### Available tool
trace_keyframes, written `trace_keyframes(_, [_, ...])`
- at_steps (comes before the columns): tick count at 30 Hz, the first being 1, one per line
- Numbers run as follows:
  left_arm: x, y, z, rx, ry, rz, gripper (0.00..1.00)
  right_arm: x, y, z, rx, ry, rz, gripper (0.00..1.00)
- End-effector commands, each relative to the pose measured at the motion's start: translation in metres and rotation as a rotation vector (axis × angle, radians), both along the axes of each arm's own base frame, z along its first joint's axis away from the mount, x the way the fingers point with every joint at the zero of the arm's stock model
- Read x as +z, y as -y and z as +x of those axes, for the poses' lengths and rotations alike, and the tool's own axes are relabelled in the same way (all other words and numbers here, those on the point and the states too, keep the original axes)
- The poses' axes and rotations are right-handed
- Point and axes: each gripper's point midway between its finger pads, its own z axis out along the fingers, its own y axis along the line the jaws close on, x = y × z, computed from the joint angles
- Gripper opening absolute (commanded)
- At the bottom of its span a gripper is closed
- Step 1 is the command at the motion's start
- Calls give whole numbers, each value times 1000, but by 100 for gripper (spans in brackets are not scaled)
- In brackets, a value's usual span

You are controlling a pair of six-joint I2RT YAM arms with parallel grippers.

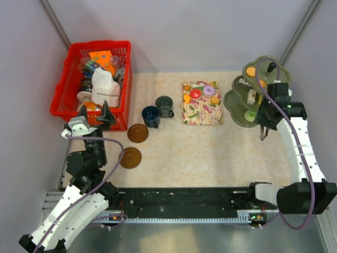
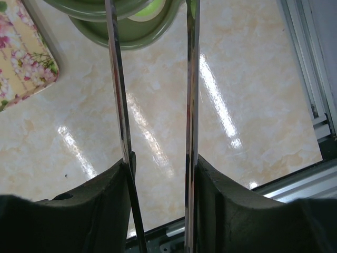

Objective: Serve the afternoon tea
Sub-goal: Place the desert on the desert table.

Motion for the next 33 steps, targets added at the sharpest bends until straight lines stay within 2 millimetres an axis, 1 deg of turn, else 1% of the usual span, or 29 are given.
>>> trace_keyframes(1, [6,0,-1,0,22,-11,80,32,4,-14,-25,71,-5,45])
trace_keyframes(4, [6,0,-1,1,23,-10,80,35,2,-27,-22,69,7,45])
trace_keyframes(8, [6,0,-1,-2,23,-15,80,45,0,-41,-22,88,12,45])
trace_keyframes(13, [6,1,-1,-6,23,-16,80,58,-7,-51,2,136,42,45])
trace_keyframes(16, [6,1,-1,-7,23,-18,80,66,-10,-53,20,184,44,45])
trace_keyframes(19, [5,1,0,-6,18,-15,80,67,-19,-53,58,199,76,46])
trace_keyframes(20, [4,2,1,-6,14,-13,80,64,-29,-53,90,190,89,46])
trace_keyframes(26, [3,3,2,-8,12,-12,80,53,-52,-57,152,155,97,45])
trace_keyframes(33, [3,3,3,-8,10,-11,80,53,-81,-60,237,148,148,45])
